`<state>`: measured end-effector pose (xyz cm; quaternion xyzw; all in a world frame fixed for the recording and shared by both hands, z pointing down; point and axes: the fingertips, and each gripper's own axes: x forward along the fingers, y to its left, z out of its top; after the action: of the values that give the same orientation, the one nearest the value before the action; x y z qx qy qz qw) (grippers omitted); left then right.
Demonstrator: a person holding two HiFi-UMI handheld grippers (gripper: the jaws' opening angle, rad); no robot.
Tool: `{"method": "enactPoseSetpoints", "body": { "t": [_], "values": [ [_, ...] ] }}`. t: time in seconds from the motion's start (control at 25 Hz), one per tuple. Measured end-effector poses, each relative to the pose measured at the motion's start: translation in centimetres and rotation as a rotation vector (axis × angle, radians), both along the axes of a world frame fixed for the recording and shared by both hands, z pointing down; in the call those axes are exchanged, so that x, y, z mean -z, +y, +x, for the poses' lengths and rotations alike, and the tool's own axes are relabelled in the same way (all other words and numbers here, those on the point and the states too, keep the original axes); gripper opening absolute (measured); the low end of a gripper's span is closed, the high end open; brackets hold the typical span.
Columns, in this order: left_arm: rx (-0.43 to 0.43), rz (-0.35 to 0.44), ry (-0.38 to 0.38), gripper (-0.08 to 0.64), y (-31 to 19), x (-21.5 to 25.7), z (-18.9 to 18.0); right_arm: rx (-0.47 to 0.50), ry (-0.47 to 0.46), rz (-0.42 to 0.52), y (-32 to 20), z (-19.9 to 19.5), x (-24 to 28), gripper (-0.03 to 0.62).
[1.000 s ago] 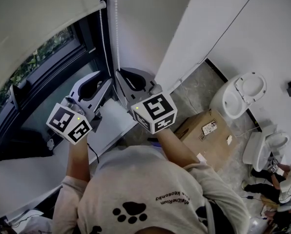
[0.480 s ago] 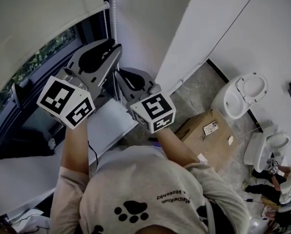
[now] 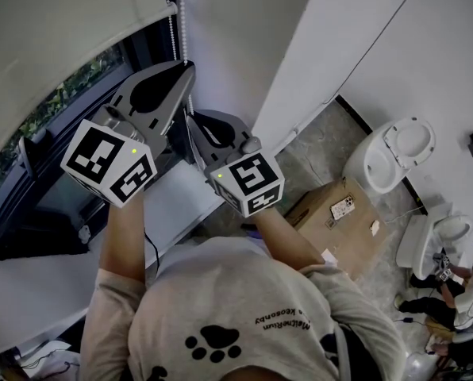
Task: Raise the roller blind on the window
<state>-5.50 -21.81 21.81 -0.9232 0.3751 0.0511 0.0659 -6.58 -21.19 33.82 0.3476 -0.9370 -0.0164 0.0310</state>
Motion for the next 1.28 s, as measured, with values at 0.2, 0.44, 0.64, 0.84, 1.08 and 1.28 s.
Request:
{"method": "enactPoseSetpoints", "body": {
  "t": [0.2,0.44,0.64,0.84,1.08,1.28],
  "values": [
    [0.002,-0.037,0.027,0.008,0.1,-2.0,0.1,0.004,0.032,-0.032,0.0,-0.2,-2.1,0.012],
    [0.012,-0.090,0.034,0.008,-0.2,-5.6,0.0,0.013,0.076,-0.074,-0.1,0.0,-5.9,0.012],
    [0.016,-0.119,0.040,0.008,0.0,-8.3,0.2,0.010,0.102,-0.091,0.0,0.0,-8.3,0.012],
    [0.027,-0.153,0.016,0.008,0.1,-10.8,0.2,0.010,0.127,-0.118,0.2,0.2,-10.7,0.012],
    [0.037,-0.193,0.004,0.008,0.2,-13.8,0.1,0.015,0.157,-0.152,0.4,0.3,-13.8,0.012],
    [0.039,-0.220,0.006,0.008,0.2,-15.7,0.2,0.017,0.173,-0.180,0.7,0.2,-15.7,0.012]
  ]
}}
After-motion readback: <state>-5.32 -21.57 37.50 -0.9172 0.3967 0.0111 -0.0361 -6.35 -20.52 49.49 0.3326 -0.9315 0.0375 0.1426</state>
